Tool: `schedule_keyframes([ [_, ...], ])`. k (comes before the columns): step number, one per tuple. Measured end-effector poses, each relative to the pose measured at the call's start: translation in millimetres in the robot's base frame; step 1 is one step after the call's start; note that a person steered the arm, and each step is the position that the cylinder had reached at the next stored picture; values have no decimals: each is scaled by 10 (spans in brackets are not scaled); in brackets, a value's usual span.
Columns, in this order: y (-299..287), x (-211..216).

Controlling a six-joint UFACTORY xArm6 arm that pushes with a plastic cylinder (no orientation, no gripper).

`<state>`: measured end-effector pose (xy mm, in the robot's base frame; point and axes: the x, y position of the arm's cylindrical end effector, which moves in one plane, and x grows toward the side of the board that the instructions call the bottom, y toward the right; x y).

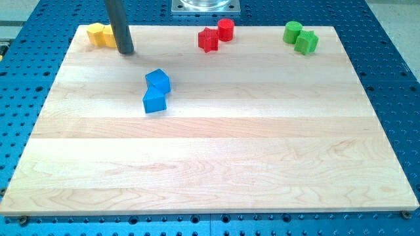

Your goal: Push the red blocks to the center right side of the board

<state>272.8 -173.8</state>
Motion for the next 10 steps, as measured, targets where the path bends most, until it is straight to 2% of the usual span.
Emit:
schedule_keyframes([
  [2,73,262],
  [4,951,598],
  [6,983,481],
  [8,985,-508],
  [9,1304,-720],
  [10,1953,-742],
])
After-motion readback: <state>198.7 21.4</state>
